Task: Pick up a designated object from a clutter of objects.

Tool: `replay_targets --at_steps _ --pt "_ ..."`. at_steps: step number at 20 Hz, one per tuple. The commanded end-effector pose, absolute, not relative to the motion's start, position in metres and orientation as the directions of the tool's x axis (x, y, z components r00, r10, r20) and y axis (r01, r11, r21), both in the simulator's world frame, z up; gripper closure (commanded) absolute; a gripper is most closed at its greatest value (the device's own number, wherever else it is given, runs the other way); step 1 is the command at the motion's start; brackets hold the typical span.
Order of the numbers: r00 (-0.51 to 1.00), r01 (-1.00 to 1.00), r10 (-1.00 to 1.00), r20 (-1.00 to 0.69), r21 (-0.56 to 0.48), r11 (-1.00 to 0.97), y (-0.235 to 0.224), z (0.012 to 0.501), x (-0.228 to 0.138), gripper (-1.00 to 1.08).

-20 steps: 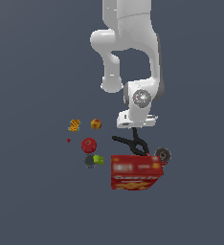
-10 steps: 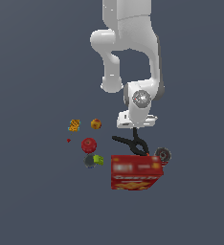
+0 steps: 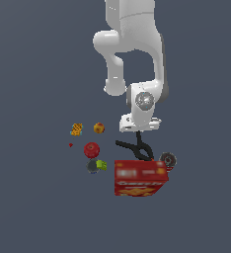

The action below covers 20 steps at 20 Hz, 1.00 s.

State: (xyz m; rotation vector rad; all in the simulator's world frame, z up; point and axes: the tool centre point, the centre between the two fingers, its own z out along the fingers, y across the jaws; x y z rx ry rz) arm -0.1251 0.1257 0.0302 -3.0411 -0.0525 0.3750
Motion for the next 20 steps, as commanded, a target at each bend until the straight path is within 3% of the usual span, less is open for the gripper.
replay_targets --at_steps 1,10,20 --pt "0.970 0.021 0.040 -0.241 -0.080 -0.997 0.118 0.037 -0.124 1.08" --pt "0.970 0.020 0.039 -0.241 -0.081 -0.996 0.068 0.085 -0.119 1.08" --pt "0.970 0.019 0.038 -0.242 -0.082 -0.996 -0.018 0.170 -0.110 1.08"
